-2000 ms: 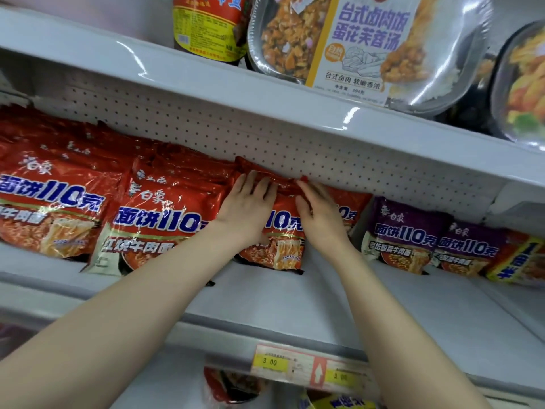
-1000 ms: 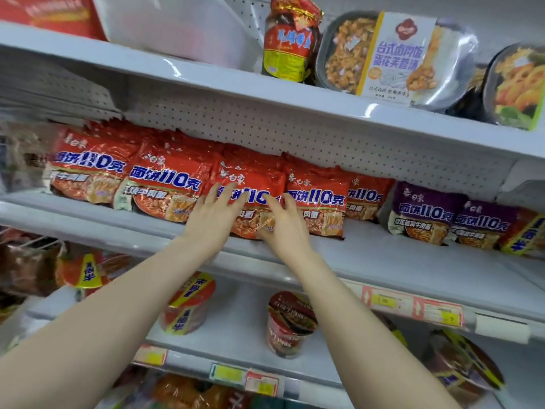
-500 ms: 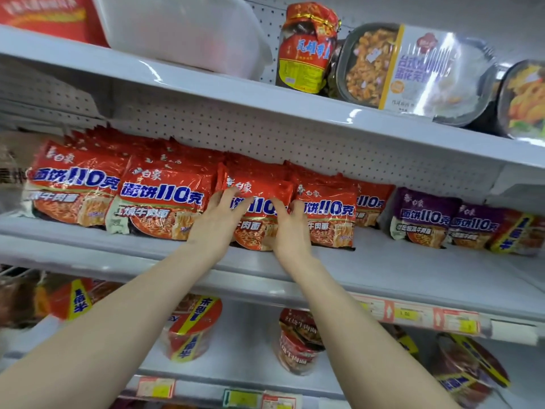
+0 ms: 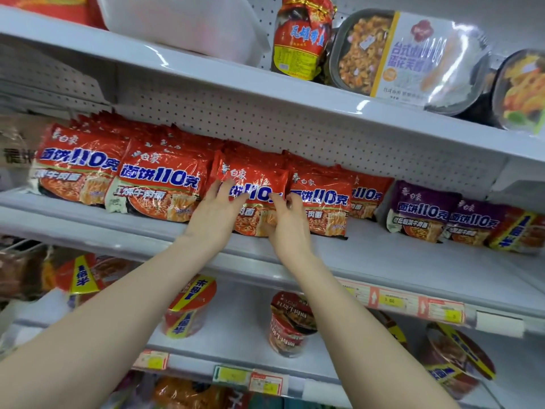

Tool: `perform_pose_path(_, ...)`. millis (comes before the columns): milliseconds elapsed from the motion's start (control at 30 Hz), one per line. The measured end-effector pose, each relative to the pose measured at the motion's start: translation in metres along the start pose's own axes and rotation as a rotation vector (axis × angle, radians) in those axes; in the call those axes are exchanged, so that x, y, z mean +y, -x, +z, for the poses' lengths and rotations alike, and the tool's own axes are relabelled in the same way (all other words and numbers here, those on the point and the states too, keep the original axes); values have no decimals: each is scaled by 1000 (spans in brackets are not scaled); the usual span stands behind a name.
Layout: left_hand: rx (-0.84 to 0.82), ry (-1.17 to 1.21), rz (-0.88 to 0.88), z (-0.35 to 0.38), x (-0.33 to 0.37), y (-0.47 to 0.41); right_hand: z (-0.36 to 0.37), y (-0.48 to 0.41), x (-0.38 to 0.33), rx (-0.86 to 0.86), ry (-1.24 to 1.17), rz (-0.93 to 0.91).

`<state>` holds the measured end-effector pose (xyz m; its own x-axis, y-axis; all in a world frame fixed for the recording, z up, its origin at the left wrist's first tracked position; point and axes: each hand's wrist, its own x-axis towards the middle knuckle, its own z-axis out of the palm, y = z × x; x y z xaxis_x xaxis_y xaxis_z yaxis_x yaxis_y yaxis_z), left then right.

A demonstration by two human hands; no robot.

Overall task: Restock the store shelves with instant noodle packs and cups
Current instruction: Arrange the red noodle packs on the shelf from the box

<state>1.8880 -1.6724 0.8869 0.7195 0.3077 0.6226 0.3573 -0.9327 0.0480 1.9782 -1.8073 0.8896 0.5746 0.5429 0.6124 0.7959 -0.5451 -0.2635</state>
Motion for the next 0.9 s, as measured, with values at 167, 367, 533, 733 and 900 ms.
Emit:
perform_pose_path(167, 45, 37, -59, -13, 33, 18, -12, 23, 17, 92, -83, -102)
perform_pose_path(367, 137, 78, -84, -21, 88, 53, -39, 61, 49, 52, -169, -206)
perform_pose_path(533, 173, 119, -105, -24, 141, 90, -66, 110, 82, 34, -254, -291)
perform_pose_path(733, 147, 132, -168, -12, 198, 150, -71, 181, 124, -109, -278, -313)
perform_pose_path(900, 95, 149, -263, 13, 234, 201, -57, 250, 158, -248, -337, -261)
